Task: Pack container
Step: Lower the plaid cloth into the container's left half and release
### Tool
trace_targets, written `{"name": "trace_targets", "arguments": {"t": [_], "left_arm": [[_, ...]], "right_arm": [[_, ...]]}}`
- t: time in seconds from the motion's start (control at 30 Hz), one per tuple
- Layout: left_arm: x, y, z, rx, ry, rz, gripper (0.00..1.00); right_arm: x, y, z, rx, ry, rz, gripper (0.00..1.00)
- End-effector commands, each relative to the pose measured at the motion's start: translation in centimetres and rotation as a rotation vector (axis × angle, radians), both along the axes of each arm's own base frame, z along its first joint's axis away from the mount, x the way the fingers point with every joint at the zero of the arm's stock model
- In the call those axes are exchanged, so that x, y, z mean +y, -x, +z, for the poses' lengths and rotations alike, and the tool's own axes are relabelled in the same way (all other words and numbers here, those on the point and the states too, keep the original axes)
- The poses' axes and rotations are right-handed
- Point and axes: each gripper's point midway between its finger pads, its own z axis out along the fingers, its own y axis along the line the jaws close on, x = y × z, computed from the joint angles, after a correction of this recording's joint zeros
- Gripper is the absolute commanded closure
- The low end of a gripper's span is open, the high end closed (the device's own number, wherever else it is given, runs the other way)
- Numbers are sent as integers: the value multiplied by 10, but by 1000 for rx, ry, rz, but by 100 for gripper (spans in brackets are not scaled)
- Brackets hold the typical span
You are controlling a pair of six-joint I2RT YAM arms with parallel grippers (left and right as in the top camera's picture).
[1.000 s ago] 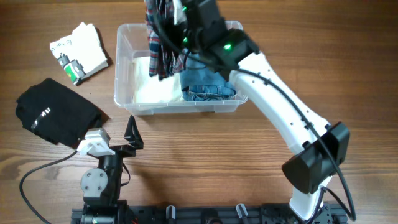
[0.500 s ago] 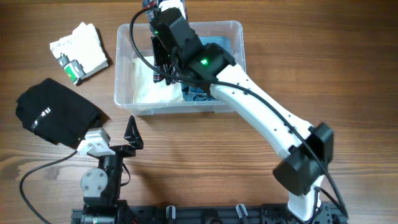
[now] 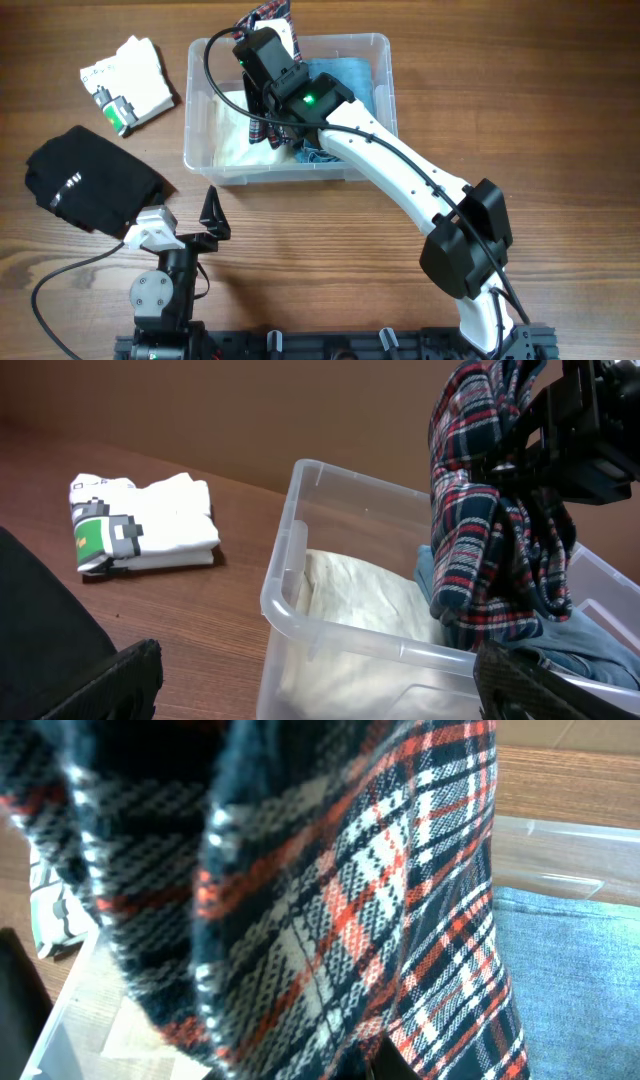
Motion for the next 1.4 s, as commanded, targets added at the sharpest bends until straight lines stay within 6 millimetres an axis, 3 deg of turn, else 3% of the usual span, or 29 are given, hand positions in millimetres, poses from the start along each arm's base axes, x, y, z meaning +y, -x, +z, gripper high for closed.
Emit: {"name": "trace_targets", "arguments": {"t": [0.0, 0.1, 0.27, 0.37, 0.5, 0.83, 1.0, 1.37], "left_arm": [[0, 0, -2, 2, -23, -4, 0], [0, 0, -2, 2, -23, -4, 0], [0, 0, -2, 2, -23, -4, 0], [0, 0, -2, 2, -23, -4, 0], [0, 0, -2, 2, -23, -4, 0], [0, 0, -2, 2, -23, -4, 0], [0, 0, -2, 2, -23, -4, 0], [0, 0, -2, 3, -23, -4, 0]], "right_arm": [[9, 4, 34, -28, -46, 21, 96], [9, 10, 66, -43, -52, 28, 96], [-10, 13, 121, -106, -50, -25, 96], [-21, 13, 134, -131, -29, -62, 96], [-21, 13, 127, -119, -14, -66, 96], [29, 26, 103, -121, -19, 12, 96], [28, 22, 85, -83, -12, -25, 96], [-3, 16, 67, -60, 126, -85, 96]]}}
